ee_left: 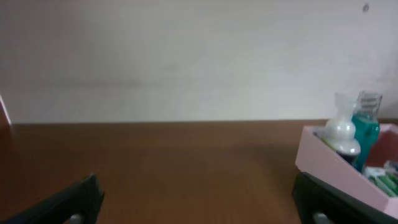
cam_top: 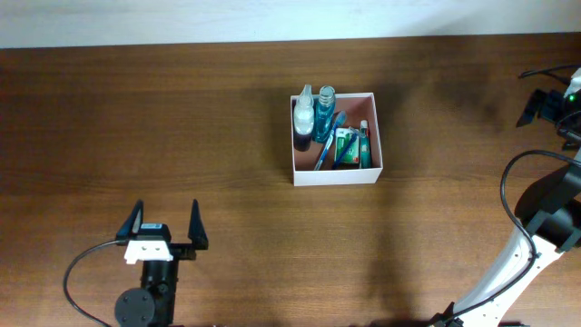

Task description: Pack container

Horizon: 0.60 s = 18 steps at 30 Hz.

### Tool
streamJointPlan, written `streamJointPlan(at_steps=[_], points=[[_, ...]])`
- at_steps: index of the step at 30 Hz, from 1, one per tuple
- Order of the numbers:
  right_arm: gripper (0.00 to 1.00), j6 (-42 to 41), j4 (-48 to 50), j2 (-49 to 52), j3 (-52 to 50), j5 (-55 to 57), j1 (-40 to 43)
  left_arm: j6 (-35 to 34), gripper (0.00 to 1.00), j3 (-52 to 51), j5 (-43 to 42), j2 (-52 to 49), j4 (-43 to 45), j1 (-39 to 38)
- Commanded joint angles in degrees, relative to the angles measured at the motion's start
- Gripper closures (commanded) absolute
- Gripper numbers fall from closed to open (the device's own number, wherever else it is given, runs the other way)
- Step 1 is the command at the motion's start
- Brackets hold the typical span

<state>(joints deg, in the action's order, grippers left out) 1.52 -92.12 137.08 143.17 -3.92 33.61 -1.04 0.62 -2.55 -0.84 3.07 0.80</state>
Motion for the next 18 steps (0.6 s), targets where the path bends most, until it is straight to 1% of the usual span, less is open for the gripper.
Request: streamJointPlan(at_steps=[1, 7, 18], points=[[0.01, -0.02, 0.02, -1.60, -0.37, 0.28, 0.17, 1.31, 0.01, -0.15, -0.70, 0.57, -1.81, 0.24], [0.01, -0.02, 0.02, -1.60, -0.37, 0.28, 0.17, 1.33, 0.01, -0.15, -1.05, 0.57, -7.48, 0.22], [0.01, -0.02, 0.04, -1.60, -0.37, 0.28, 0.17, 1.31, 0.01, -0.15, -1.09, 0.57, -7.43, 0.24]])
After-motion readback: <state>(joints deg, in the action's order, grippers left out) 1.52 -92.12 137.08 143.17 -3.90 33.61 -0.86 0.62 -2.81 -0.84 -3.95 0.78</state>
